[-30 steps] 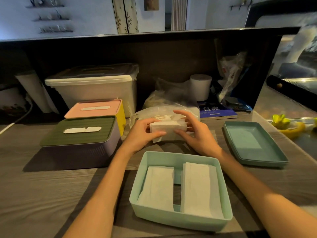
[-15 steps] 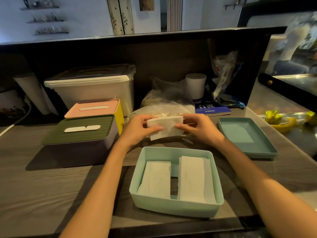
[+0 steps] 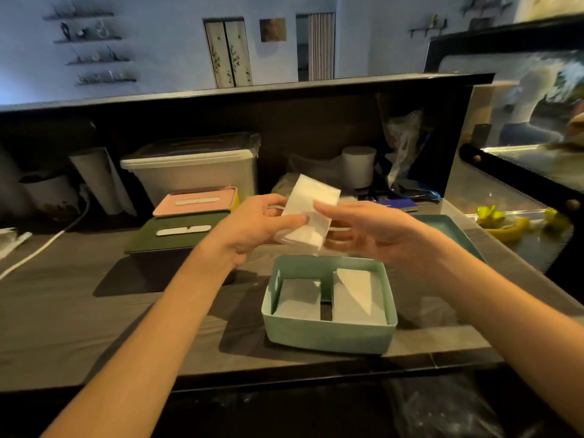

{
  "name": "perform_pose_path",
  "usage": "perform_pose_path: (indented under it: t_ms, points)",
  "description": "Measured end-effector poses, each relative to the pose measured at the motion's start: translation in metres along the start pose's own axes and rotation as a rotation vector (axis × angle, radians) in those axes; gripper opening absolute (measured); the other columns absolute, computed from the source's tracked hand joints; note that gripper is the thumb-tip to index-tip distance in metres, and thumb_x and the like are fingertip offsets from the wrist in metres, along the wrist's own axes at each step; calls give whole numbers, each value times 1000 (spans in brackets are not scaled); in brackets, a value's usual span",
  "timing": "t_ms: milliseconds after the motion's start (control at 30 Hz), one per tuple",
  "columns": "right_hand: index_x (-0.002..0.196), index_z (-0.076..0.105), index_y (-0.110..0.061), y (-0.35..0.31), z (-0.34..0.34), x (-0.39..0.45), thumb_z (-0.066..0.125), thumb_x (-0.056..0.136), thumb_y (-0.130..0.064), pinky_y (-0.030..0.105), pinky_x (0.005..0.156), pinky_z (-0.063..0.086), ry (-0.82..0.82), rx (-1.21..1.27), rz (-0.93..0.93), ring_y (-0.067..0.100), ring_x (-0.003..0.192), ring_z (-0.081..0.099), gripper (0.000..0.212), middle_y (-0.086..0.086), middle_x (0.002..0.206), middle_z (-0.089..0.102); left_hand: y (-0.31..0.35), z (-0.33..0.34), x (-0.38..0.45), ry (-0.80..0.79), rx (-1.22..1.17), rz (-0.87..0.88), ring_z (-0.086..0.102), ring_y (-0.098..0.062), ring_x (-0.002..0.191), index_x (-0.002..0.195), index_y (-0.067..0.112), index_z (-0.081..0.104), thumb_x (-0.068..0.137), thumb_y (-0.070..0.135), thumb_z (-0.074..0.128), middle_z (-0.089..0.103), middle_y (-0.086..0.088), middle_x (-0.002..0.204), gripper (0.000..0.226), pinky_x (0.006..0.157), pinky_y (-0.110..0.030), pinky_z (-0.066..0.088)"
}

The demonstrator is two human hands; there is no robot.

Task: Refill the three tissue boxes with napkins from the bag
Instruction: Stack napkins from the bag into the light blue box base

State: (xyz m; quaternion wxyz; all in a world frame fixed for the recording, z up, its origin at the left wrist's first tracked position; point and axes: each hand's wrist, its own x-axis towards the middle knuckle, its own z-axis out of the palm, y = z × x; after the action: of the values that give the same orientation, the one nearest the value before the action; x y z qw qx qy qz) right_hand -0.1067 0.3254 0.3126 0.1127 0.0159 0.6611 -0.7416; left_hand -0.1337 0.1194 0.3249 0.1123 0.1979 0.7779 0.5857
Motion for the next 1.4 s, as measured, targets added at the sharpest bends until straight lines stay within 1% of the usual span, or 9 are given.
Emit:
perform_pose_path:
  t_ms: [133, 300, 400, 567, 700, 967, 1100, 1233, 1400]
  points:
    - [125, 66, -10, 14, 8, -21, 65, 98, -19, 42, 97, 58, 41, -79, -40, 24, 105, 74, 28, 6, 113, 77, -7, 4, -21, 39, 75, -25, 74, -8, 86, 113, 22, 64, 89, 40, 72, 76, -1, 98, 30, 67, -18, 57]
    - [123, 66, -11, 22, 17, -42, 65, 100, -20, 28, 69, 60, 38, -158, 65, 16, 88, 76, 25, 4, 106, 78, -50, 6, -33, 281, 98, -57, 60, -12, 78, 114, 15, 59, 101, 34, 58, 66, -7, 98, 23, 63, -22, 49]
    - [122, 67, -12, 29, 29, -49, 62, 101, -21, 25, 62, 58, 8, -236, 152, 13, 81, 75, 23, 4, 103, 78, -71, 10, -36, 211, 164, -133, 56, -13, 74, 107, 17, 55, 101, 16, 57, 65, -9, 96, 7, 58, -22, 45]
    - [127, 61, -4, 36, 39, -44, 61, 102, -19, 23, 58, 58, 39, -410, 265, 17, 85, 72, 29, 11, 110, 72, -73, 13, -41, 195, 37, -188, 55, -10, 60, 111, 13, 52, 101, 21, 59, 67, -8, 89, 14, 44, -20, 44]
    - [117, 67, -5, 44, 44, -37, 65, 101, -24, 19, 54, 54, 93, -599, 300, 13, 74, 66, 25, 9, 93, 70, -71, 14, -46, 176, 21, -186, 58, -4, 48, 116, 9, 47, 102, 22, 58, 67, -11, 91, 21, 39, -19, 43]
    - [124, 65, -8, 28, 52, -35, 62, 100, -39, 37, 97, 57, -10, -950, 190, 17, 99, 72, 39, 3, 111, 73, -67, 10, -48, 157, 12, -189, 61, -4, 55, 118, 9, 48, 101, 19, 60, 68, -14, 94, 24, 44, -20, 49]
    - [125, 65, -6, 13, 46, -44, 57, 102, -41, 46, 104, 52, -17, -1137, 139, 22, 109, 70, 43, 6, 112, 75, -65, 10, -48, 137, 25, -182, 61, 2, 51, 119, 8, 48, 101, 18, 59, 68, -11, 91, 23, 43, -16, 48]
    - [120, 70, -4, 17, 39, -42, 57, 104, -33, 43, 102, 55, -52, -1061, 136, 17, 103, 73, 36, 3, 105, 78, -65, 13, -44, 141, 23, -183, 59, 2, 49, 120, 6, 47, 101, 16, 58, 65, -9, 85, 25, 42, -17, 47]
    - [111, 73, -9, 13, 37, -42, 57, 103, -41, 44, 102, 54, -104, -1141, 120, 15, 102, 73, 38, 0, 102, 79, -65, 9, -38, 115, 58, -180, 56, -5, 52, 117, 7, 48, 99, 16, 62, 62, -6, 76, 25, 42, -20, 45]
